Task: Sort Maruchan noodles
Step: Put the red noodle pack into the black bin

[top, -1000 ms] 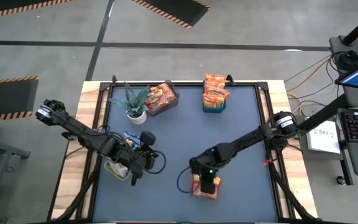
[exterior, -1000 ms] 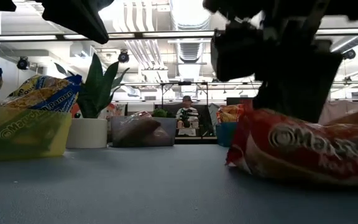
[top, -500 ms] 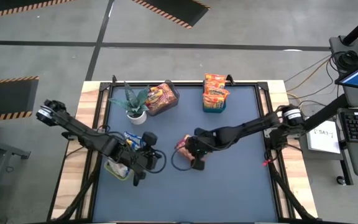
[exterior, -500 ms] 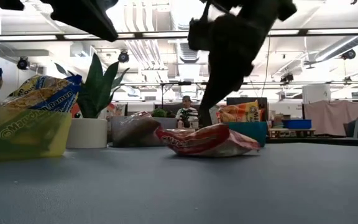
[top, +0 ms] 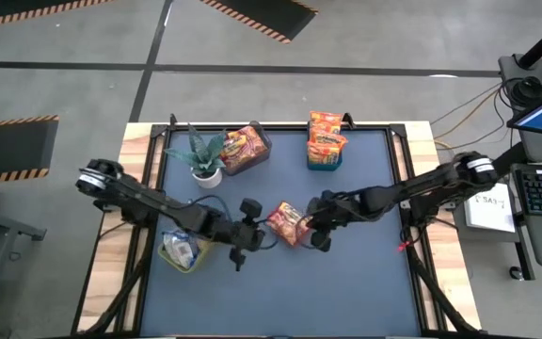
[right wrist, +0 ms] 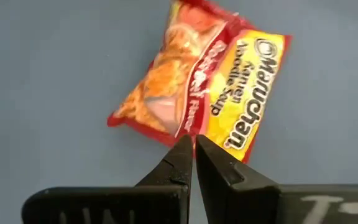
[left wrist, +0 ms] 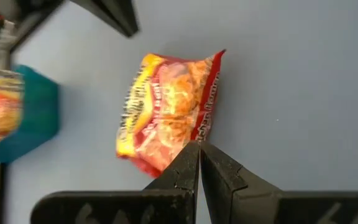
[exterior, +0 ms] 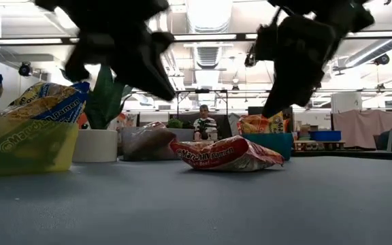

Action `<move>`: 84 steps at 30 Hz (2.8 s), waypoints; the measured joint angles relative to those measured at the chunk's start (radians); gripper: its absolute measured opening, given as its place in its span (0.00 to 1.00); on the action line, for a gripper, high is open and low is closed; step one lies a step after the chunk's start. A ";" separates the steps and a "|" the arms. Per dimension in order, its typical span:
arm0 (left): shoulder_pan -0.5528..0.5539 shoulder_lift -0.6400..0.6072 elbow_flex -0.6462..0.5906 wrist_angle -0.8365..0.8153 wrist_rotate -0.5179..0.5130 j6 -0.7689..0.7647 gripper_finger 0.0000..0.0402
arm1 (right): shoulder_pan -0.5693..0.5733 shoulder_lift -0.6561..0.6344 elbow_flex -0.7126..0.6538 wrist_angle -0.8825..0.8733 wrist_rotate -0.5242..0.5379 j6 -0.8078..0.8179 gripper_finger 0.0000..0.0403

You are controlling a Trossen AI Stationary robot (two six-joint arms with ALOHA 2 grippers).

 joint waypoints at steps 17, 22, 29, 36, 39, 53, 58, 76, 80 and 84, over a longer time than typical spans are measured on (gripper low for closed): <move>0.175 0.252 0.000 0.243 0.172 0.055 0.00 | -0.082 -0.104 -0.314 0.392 0.011 0.376 0.03; 0.176 0.256 0.000 0.243 0.172 0.035 0.00 | -0.129 -0.104 -0.314 0.398 -0.049 0.404 0.06; 0.180 0.255 -0.022 0.249 0.172 -0.003 0.00 | -0.185 -0.104 -0.314 0.402 -0.075 0.410 0.28; 0.192 0.255 -0.032 0.244 0.174 -0.016 0.00 | -0.189 -0.104 -0.314 0.436 -0.075 0.438 0.55; 0.194 0.255 -0.034 0.244 0.176 -0.016 0.00 | -0.189 -0.104 -0.317 0.433 -0.051 0.473 0.63; 0.195 0.255 -0.041 0.242 0.192 -0.047 0.00 | -0.189 0.133 -0.351 0.752 -0.127 0.514 0.75; 0.195 0.256 -0.045 0.246 0.198 -0.065 0.00 | -0.191 0.278 -0.343 1.076 -0.222 0.513 0.75; 0.195 0.257 -0.048 0.267 0.205 -0.065 0.00 | -0.195 0.336 -0.303 1.217 -0.289 0.479 0.50; 0.195 0.257 -0.048 0.269 0.206 -0.065 0.00 | -0.195 0.336 -0.303 1.218 -0.287 0.477 0.43; 0.195 0.257 -0.048 0.270 0.206 -0.065 0.00 | -0.195 0.336 -0.303 1.218 -0.286 0.474 0.38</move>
